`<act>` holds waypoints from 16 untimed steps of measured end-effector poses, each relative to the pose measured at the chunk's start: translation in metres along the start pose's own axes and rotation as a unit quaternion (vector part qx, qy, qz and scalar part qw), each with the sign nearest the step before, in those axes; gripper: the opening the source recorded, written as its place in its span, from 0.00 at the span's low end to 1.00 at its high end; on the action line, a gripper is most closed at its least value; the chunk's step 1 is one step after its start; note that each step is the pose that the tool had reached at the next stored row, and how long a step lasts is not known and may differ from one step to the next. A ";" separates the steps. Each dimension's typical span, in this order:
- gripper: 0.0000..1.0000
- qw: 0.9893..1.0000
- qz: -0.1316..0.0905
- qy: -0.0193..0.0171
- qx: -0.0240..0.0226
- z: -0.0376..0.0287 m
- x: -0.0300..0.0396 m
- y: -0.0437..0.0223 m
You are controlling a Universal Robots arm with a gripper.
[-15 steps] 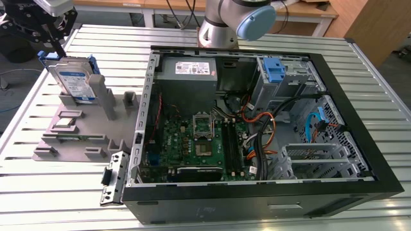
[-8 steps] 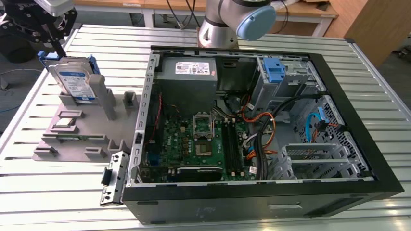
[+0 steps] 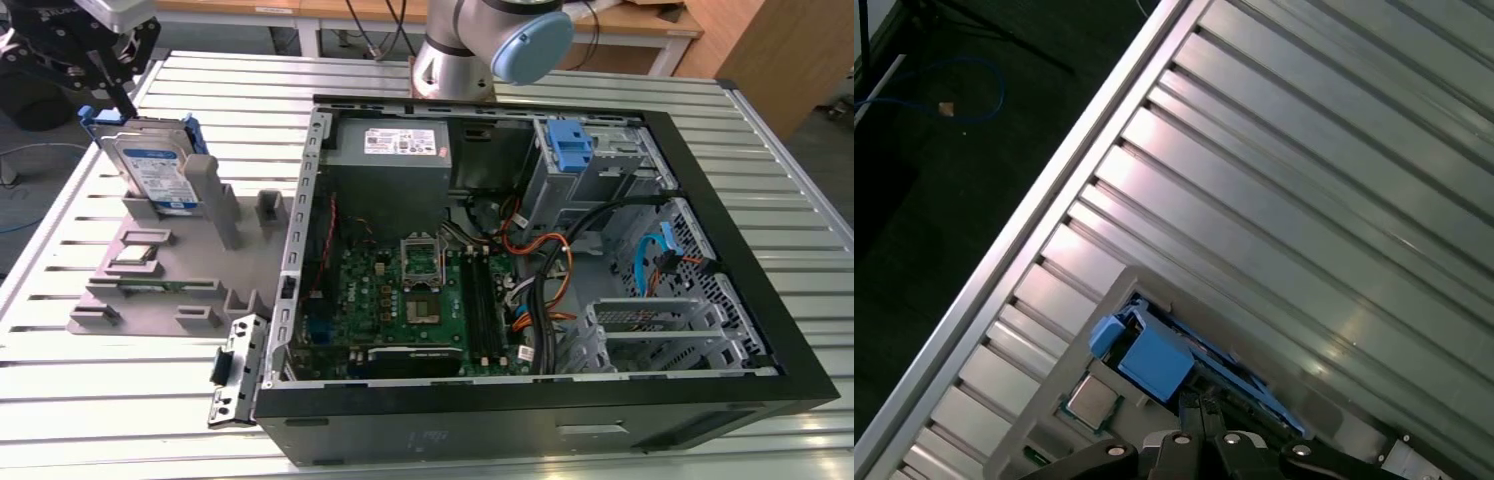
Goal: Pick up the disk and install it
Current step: 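Pick up the disk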
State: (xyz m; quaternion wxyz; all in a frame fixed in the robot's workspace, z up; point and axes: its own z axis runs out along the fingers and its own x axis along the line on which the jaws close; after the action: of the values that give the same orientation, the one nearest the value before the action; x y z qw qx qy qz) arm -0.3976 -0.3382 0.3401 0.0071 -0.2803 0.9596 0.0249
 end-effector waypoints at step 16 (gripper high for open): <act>0.11 1.000 -0.027 0.001 -0.001 0.0003 0.0000 0.0000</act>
State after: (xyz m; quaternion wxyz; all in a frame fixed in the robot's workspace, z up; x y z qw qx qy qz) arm -0.3976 -0.3382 0.3398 0.0065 -0.3060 0.9517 0.0251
